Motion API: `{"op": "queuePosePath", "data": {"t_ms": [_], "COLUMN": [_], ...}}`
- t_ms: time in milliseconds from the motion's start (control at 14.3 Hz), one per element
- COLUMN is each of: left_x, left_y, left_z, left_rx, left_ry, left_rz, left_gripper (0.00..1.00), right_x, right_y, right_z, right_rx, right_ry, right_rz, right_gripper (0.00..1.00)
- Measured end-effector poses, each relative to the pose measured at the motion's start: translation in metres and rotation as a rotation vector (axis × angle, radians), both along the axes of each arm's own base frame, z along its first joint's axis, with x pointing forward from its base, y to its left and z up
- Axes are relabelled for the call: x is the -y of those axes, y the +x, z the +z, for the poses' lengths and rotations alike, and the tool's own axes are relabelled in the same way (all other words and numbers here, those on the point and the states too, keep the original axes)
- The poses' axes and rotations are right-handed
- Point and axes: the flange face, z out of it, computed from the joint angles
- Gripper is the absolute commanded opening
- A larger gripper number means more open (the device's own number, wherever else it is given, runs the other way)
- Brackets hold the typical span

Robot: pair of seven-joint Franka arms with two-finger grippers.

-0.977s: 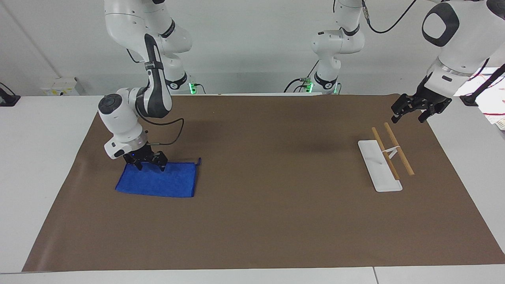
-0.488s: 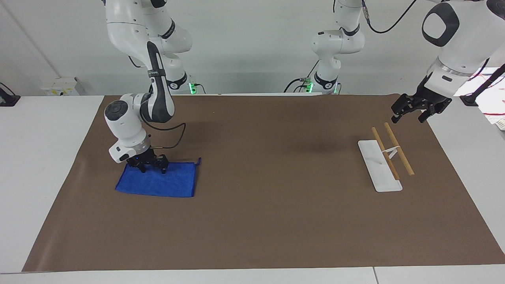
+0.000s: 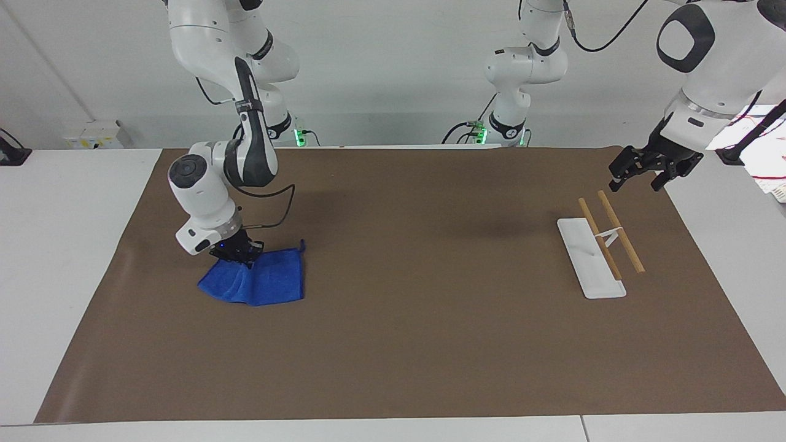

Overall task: Right arm passes towel to left arm to hang
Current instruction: 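Lift the blue towel with the right gripper toward the left gripper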

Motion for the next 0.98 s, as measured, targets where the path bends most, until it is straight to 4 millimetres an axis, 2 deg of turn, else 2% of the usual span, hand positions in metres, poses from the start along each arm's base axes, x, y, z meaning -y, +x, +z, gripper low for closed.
{"op": "queuePosePath", "data": {"t_ms": [140,349,488,628,837,977], "left_x": [0.0,0.0,0.0,0.0,0.0,0.0], "left_y": [0.0,0.0,0.0,0.0,0.0,0.0], "left_z": [0.0,0.0,0.0,0.0,0.0,0.0], "left_rx": [0.0,0.0,0.0,0.0,0.0,0.0], "left_ry": [0.0,0.0,0.0,0.0,0.0,0.0], "left_rz": [0.0,0.0,0.0,0.0,0.0,0.0], "left_gripper": [1.0,1.0,1.0,1.0,1.0,1.0], "right_x": [-0.019,-0.059,-0.096,-0.14,-0.21,-0.242], "right_y": [0.009,0.022,0.029,0.031,0.032,0.039], "right_z": [0.035,0.107,0.156,0.197,0.242,0.256], "right_rx": [-0.01,0.005,0.044,0.09,0.104,0.098], "right_ry": [0.005,0.02,0.073,0.153,0.304,0.423], "right_rz": [-0.011,-0.026,-0.065,-0.138,-0.324,-0.433], "right_gripper": [0.0,0.0,0.0,0.0,0.0,0.0]}}
